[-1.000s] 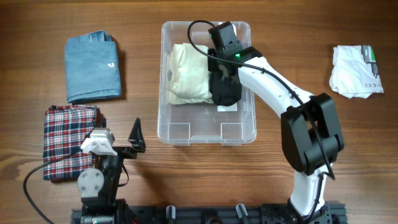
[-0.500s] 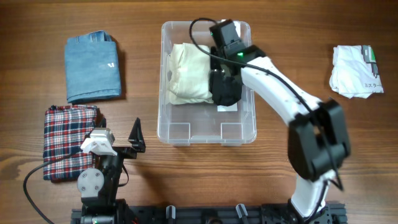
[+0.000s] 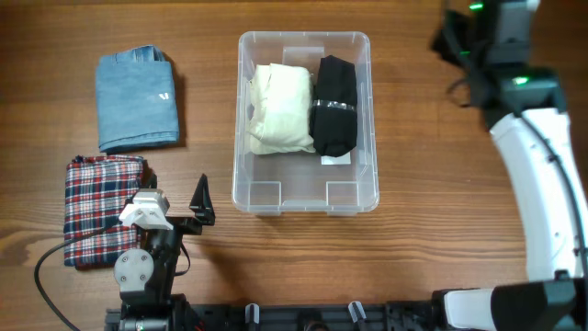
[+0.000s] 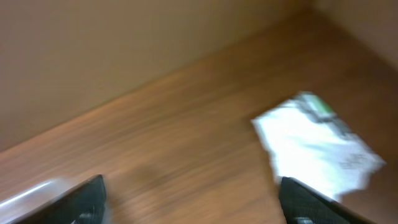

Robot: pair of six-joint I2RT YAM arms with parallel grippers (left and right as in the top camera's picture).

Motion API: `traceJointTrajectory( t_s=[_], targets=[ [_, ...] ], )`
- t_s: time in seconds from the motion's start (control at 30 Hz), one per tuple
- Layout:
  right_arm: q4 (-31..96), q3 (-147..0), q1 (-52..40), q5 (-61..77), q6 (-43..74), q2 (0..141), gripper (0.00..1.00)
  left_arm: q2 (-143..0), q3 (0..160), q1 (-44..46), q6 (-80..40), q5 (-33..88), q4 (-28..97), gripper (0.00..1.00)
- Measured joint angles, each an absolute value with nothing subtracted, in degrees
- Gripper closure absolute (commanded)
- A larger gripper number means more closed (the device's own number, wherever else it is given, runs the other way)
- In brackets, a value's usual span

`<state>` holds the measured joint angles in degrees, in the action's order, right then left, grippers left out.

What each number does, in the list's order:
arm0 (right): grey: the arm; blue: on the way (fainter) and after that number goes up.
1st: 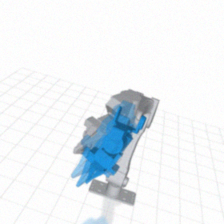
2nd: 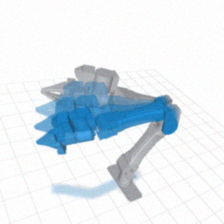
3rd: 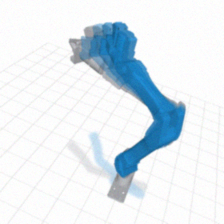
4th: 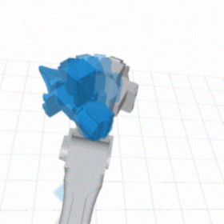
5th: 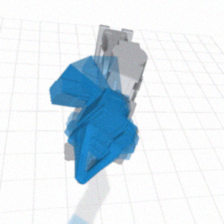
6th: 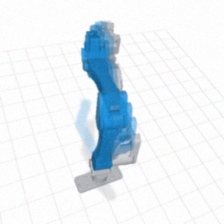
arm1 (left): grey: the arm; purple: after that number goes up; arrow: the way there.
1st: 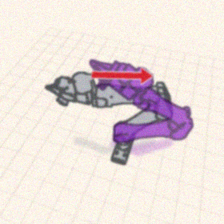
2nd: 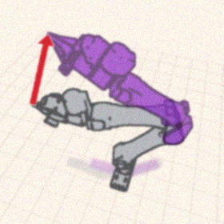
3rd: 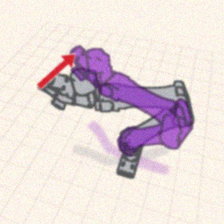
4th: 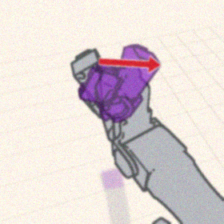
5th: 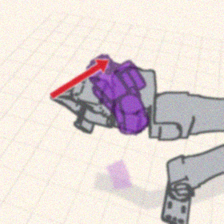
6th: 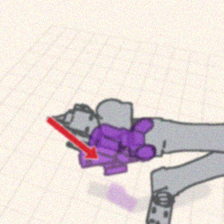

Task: Pack container
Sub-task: 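Release the black garment and withdraw the right gripper toward the white shirt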

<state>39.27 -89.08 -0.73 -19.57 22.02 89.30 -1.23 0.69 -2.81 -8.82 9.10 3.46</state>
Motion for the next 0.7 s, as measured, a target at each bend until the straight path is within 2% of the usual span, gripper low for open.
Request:
traceJointTrajectory(
  t_s=[0.1, 0.13, 0.33, 0.7],
  targets=[
    [38.46, -89.08, 8.34, -16.53, 20.23, 91.66, 0.86, -1.23, 0.69, -2.81, -8.82, 9.10, 3.46, 0.00],
    [37.95, -89.08, 11.53, -15.03, 19.35, 92.90, 0.96, -1.23, 0.69, -2.81, -8.80, 9.10, 3.46, 0.00],
    [33.85, -89.08, 23.00, -5.67, 19.16, 101.01, 0.96, -1.23, 0.69, -2.81, -8.82, 9.10, 3.46, 0.00],
    [31.14, -89.08, 24.47, -3.84, 16.12, 111.63, 0.94, -1.23, 0.69, -2.81, -8.82, 9.10, 3.46, 0.00]
  ],
)
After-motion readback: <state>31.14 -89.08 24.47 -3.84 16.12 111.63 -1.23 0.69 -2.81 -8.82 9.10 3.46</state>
